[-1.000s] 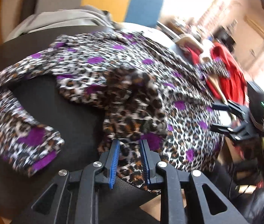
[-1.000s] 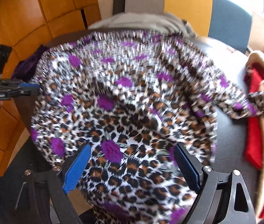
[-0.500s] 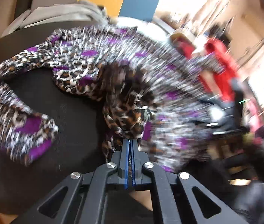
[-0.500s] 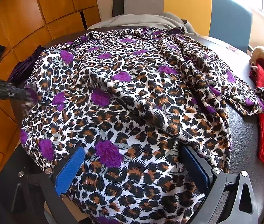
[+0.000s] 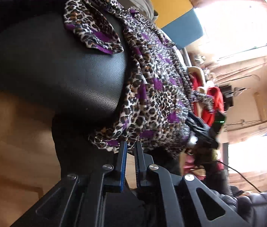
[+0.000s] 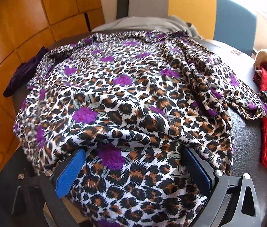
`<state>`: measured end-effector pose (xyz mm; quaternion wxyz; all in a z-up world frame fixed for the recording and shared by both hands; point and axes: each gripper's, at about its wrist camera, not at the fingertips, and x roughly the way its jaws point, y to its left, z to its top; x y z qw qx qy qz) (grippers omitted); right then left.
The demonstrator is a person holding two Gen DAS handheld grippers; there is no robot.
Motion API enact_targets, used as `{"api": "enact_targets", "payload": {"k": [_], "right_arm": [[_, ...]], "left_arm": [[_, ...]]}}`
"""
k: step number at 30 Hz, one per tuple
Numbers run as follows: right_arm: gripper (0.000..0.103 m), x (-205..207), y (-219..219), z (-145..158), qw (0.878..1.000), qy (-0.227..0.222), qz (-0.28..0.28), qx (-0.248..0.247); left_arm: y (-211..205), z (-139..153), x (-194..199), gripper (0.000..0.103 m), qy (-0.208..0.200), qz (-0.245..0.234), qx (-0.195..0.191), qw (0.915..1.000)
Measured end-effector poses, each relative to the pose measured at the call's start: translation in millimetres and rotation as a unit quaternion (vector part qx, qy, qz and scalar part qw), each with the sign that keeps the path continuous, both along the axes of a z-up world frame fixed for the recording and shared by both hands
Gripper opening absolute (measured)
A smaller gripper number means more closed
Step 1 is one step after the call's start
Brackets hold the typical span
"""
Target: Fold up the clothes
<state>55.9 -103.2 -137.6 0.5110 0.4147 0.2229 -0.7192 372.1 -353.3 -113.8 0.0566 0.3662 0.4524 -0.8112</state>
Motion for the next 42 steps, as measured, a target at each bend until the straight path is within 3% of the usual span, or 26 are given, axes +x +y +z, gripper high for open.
{"api": "enact_targets", "payload": {"k": [3,5,8,10,12,15,17,23,29,36,40,42], "right_arm": [[0.103,0.9,12.1,5.9,1.0,-0.015,-0.008,0.0],[0.103,3.7,21.2,6.6,1.0,-0.021,-0.006,0.005],[0.103,10.6,37.0,4.9,1.0,-0.019,0.005,0.018],[0.103,16.1,49.3,1.9,0.999,-0.008,0.02,0.033],[0.103,16.3,60.2,-2.4,0.998,0.014,0.026,0.055],[0.103,6.7,71.6,-3.5,0.997,0.024,0.019,0.073],[0.103,-1.7,75.1,2.2,0.998,-0.006,0.006,0.063],[0.103,-6.1,52.3,33.0,0.999,-0.025,0.005,0.024],[0.103,-39.6,-7.9,66.4,0.997,-0.05,-0.019,-0.055],[0.103,-123.4,-65.5,81.1,0.983,-0.105,-0.083,-0.123],[0.103,-168.6,-87.8,77.9,0.977,-0.129,-0.105,-0.132],[0.103,-182.2,-102.9,73.4,0.979,-0.126,-0.098,-0.123]], "left_arm": [[1.8,-9.4,-5.4,0.014,-0.015,0.014,0.006,0.9998],[2.3,-8.4,-32.6,0.015,-0.025,0.006,-0.014,0.9996],[1.0,-18.0,-61.2,0.015,-0.088,-0.004,-0.062,0.9942],[-1.3,-24.8,-62.8,0.003,-0.116,-0.008,-0.077,0.9902],[-3.5,-30.5,-62.1,0.004,-0.138,-0.01,-0.087,0.9866],[-5.9,-33.8,-48.9,0.004,-0.142,-0.002,-0.07,0.9875],[-8.7,-33.0,-42.6,0.004,-0.141,0.005,-0.063,0.988],[-31.1,2.6,-52.6,0.012,-0.102,0.03,-0.098,0.9895],[-61.2,33.6,-131.6,0.015,-0.094,0.04,-0.172,0.9798],[-95.4,25.6,-234.7,0.016,-0.091,-0.017,-0.188,0.9777],[-109.1,7.7,-294.5,0.016,-0.102,-0.053,-0.19,0.9749],[-117.4,-6.0,-317.5,0.016,-0.102,-0.062,-0.166,0.9788]]}}
